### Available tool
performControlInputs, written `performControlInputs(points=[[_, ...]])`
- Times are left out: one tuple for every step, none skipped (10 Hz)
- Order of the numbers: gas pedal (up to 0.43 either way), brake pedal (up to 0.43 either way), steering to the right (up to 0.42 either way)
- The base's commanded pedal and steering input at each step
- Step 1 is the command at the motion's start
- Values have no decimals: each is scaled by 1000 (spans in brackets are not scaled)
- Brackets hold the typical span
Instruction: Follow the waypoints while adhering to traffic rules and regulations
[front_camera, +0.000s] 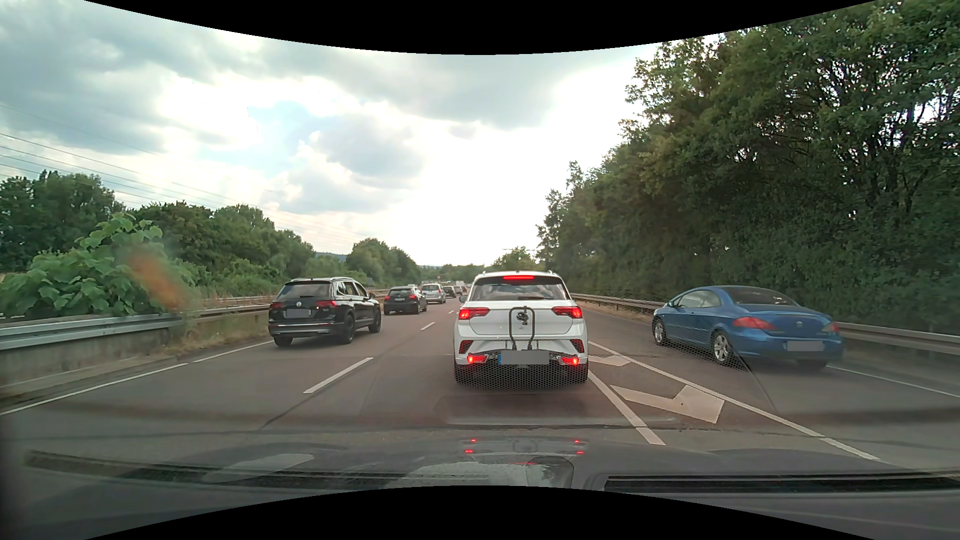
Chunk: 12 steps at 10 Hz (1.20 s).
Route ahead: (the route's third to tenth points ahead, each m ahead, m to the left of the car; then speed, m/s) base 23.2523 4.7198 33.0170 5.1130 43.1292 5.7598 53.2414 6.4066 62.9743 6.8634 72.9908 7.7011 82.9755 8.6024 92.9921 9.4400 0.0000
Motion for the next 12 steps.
performControlInputs(points=[[0, 262, 0], [0, 256, 0], [0, 262, 0], [0, 262, 0], [0, 262, 0], [0, 262, 0], [0, 262, 0], [0, 262, 0], [0, 262, 0], [0, 262, 0], [0, 262, 0], [0, 262, 0]])
